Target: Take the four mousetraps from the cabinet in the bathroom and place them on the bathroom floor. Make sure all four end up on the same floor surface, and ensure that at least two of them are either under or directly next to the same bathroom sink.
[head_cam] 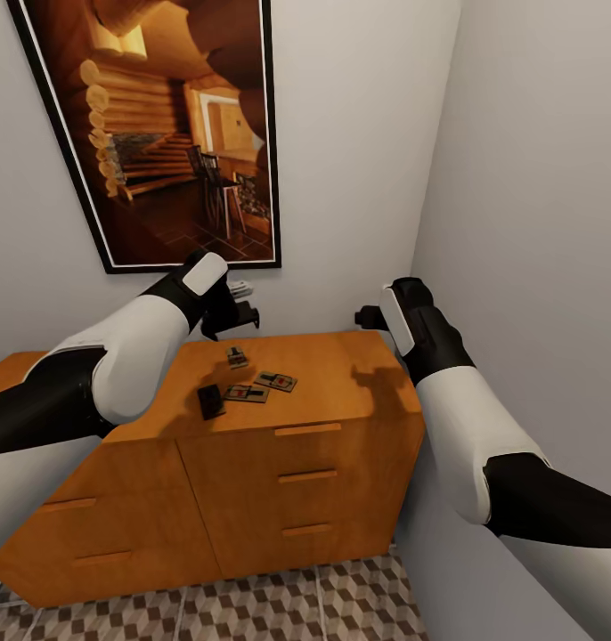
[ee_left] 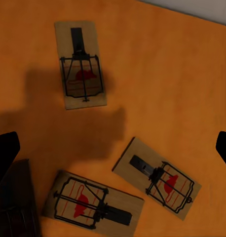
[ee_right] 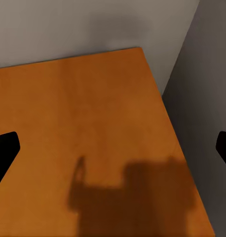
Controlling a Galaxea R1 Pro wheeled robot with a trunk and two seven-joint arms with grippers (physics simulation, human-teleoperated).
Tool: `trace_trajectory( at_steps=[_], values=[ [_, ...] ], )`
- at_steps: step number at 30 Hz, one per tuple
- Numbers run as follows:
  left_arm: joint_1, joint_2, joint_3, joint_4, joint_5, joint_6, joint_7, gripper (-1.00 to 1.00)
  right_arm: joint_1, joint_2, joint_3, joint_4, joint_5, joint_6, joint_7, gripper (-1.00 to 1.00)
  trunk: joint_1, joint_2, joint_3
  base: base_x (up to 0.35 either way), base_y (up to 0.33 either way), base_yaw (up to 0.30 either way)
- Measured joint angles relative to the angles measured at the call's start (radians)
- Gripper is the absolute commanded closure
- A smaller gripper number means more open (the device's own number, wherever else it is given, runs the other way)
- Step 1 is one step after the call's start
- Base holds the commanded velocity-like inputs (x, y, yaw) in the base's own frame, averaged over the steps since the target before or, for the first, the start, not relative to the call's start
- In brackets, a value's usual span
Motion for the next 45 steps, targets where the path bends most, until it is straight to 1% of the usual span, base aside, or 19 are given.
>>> trace_trajectory(
  at_steps=[8,21,32,34,37,45],
  values=[
    [0.001,0.0,0.0,0.0,0.009,0.0,0.01,-1.0,0.0,0.002,0.0,-0.003,0.0,0.001,0.0,-1.0,0.0,0.0,0.0,0.0,0.0,0.0],
    [0.001,0.001,0.0,0.0,0.012,0.003,0.071,-1.0,0.0,0.0,0.001,-0.005,-0.001,0.004,0.001,-1.0,0.0,0.0,0.0,0.0,0.0,0.0],
    [0.001,0.003,0.0,0.0,0.012,0.005,0.097,-1.0,-0.003,0.002,0.001,-0.004,-0.008,0.01,0.003,-1.0,0.0,0.0,0.0,0.0,0.0,0.0],
    [0.001,0.003,0.0,0.0,0.012,0.005,0.098,-1.0,-0.004,0.002,0.001,-0.002,-0.018,0.011,0.003,-1.0,0.0,0.0,0.0,0.0,0.0,0.0],
    [0.001,0.003,0.0,0.0,0.012,0.005,0.099,-1.0,-0.004,0.002,0.001,0.001,-0.05,0.013,0.003,-1.0,0.0,0.0,0.0,0.0,0.0,0.0],
    [0.001,0.004,0.0,0.0,0.012,0.007,0.1,-1.0,-0.008,-0.002,0.008,0.04,-0.185,0.016,0.003,-1.0,0.0,0.0,0.0,0.0,0.0,0.0]
  ],
)
